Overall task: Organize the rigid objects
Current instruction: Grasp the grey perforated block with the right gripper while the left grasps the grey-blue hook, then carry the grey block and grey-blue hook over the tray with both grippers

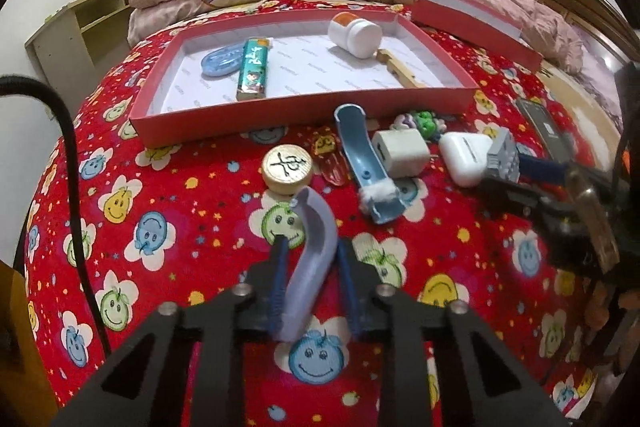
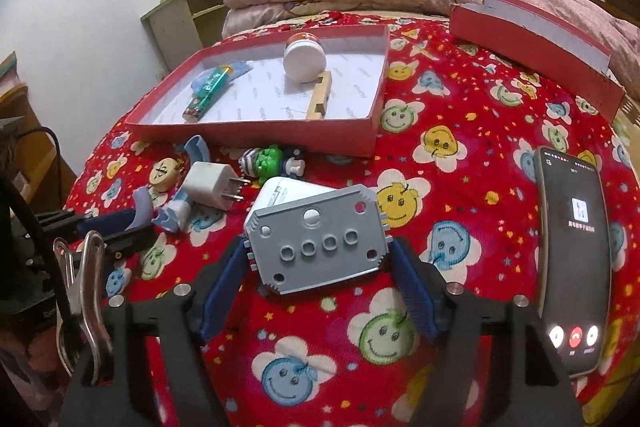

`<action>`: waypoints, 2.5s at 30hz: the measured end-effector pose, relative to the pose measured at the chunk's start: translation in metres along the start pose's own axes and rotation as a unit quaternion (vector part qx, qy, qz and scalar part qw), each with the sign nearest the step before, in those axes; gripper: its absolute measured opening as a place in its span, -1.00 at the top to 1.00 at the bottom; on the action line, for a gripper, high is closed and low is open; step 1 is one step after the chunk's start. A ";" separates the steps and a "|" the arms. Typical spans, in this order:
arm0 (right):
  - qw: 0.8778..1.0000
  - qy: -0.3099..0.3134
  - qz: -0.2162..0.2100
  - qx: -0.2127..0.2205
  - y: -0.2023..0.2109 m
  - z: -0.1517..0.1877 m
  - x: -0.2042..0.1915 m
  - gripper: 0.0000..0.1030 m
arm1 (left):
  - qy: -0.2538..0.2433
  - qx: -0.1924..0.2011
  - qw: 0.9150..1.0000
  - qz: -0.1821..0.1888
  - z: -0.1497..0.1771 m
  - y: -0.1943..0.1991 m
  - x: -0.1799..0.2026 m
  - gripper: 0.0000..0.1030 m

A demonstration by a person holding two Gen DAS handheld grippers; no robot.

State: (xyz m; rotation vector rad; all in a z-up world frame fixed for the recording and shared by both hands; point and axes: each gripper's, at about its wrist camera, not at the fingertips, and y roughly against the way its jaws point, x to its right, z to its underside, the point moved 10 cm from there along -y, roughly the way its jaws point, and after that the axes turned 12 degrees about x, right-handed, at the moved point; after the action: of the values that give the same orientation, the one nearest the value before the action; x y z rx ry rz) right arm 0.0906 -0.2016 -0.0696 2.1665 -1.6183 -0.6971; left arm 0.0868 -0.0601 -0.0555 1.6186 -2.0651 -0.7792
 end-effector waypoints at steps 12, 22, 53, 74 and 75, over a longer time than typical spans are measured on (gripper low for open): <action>1.000 -0.009 -0.027 -0.005 0.026 0.017 -0.037 -0.42 | 0.003 0.001 1.000 0.018 0.009 0.015 0.004 0.67; 0.999 -0.016 -0.049 -0.016 0.027 0.021 -0.063 -0.42 | 0.029 0.031 0.999 0.029 -0.005 0.041 -0.012 0.67; 0.997 -0.041 -0.062 -0.015 0.032 -0.004 -0.077 -0.42 | 0.073 0.062 0.994 0.052 -0.032 0.058 -0.031 0.68; 0.998 -0.045 -0.052 -0.003 0.008 -0.055 -0.069 -0.42 | 0.071 0.077 0.994 0.016 -0.105 0.010 -0.056 0.67; 0.998 -0.045 -0.052 -0.001 0.006 -0.057 -0.069 -0.42 | 0.073 0.076 0.994 0.015 -0.106 0.006 -0.057 0.67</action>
State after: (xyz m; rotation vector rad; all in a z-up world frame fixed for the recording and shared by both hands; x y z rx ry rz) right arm 0.1030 -0.1382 -0.0072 2.2603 -1.5567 -0.8391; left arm 0.1618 -0.0225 0.0308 1.6669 -2.0819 -0.4875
